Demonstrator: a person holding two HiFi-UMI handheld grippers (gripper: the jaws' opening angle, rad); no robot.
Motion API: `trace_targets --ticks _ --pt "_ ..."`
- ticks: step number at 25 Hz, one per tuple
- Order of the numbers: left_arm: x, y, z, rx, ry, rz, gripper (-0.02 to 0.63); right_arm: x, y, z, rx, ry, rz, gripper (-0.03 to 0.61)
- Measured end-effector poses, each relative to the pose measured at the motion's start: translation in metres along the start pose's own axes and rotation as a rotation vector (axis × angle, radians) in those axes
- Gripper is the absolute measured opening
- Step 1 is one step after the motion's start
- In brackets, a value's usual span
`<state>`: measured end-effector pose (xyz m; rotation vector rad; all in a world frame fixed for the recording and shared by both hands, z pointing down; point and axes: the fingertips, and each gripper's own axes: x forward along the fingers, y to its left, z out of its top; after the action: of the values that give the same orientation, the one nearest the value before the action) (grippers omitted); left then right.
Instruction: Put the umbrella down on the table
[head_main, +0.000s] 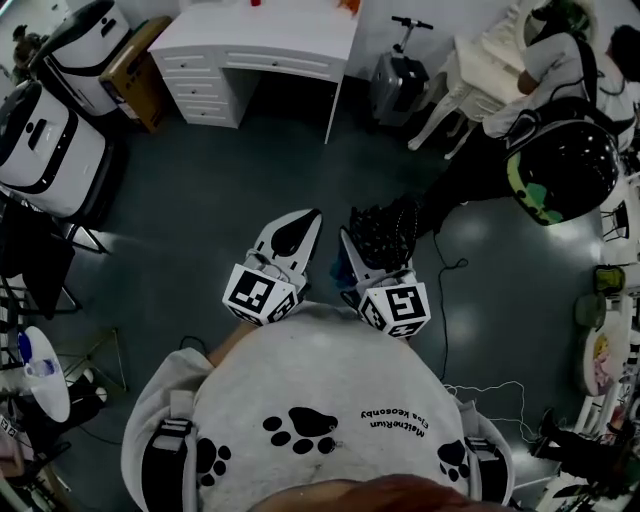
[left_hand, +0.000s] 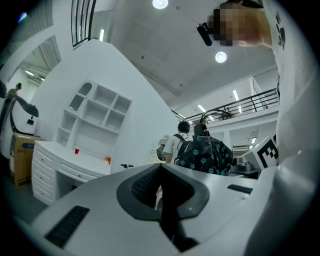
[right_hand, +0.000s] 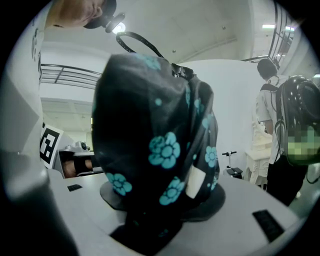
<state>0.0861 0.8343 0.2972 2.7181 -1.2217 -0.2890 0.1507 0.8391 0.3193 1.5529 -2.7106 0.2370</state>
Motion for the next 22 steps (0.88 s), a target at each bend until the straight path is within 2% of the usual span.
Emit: trace_targets --ticks 8,12,14,19,22 --pt "0.094 0.122 0.034 0.037 -0.030 -0.009 0.017 0.143 -0.052 0.037 -0.046 -0.025 -0.052 0.255" --pt "0.137 0.182 0.044 0.048 0.011 -0.029 0.017 0.209 -0.071 0.051 -0.043 -0.031 -0.080 0.255" --pt "0.160 0.205 0.047 0.059 0.029 -0.052 0.017 0.238 -0.084 0.056 -0.032 -0.034 -0.102 0.255" --pt "0.199 0.251 0.054 0.049 0.000 -0.100 0.017 0.291 -0.106 0.056 -0.001 -0.047 -0.157 0.255" --pt "0.218 0.273 0.048 0.052 0.039 -0.108 0.017 0.316 -0.120 0.054 0.014 -0.036 -0.171 0.255"
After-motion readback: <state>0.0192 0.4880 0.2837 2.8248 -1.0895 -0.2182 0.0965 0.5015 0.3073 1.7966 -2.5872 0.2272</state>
